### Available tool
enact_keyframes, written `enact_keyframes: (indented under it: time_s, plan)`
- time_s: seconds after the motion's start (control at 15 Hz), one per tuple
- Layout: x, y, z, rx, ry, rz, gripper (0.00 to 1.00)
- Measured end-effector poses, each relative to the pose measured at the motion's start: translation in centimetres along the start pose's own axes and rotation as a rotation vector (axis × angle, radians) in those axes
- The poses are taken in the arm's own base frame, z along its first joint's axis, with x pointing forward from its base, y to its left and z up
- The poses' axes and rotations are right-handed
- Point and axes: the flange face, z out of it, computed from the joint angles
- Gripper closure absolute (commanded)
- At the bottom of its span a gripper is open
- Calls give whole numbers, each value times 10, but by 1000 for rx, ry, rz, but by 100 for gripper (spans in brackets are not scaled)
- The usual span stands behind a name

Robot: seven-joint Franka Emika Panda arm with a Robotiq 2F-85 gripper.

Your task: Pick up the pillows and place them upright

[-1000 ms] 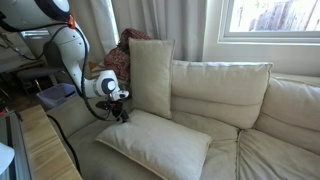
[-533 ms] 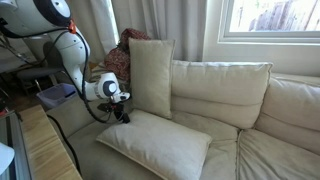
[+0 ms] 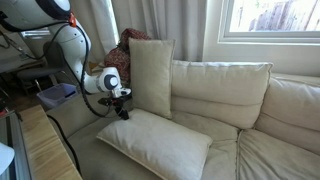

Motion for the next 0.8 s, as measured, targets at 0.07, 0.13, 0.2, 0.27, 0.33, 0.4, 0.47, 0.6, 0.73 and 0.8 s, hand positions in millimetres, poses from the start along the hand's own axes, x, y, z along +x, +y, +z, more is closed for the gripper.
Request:
enact_keyframes:
  time_s: [0.07, 0.13, 0.2, 0.27, 0.33, 0.4, 0.47, 0.6, 0.73, 0.8]
  plan:
    - [2, 3, -6, -4, -14, 7, 100]
    - [3, 6, -11, -8, -29, 12, 100]
    - [4, 10, -18, -9, -44, 17, 100]
    - [6, 15, -26, -10, -60, 23, 100]
    - [7, 22, -35, -12, -78, 31, 100]
    - [8, 31, -46, -12, -97, 40, 100]
    - [8, 42, -57, -9, -119, 47, 100]
    - [7, 67, -80, 1, -164, 64, 100]
    - [6, 94, -103, 25, -190, 95, 100]
    - [6, 109, -115, 44, -193, 121, 100]
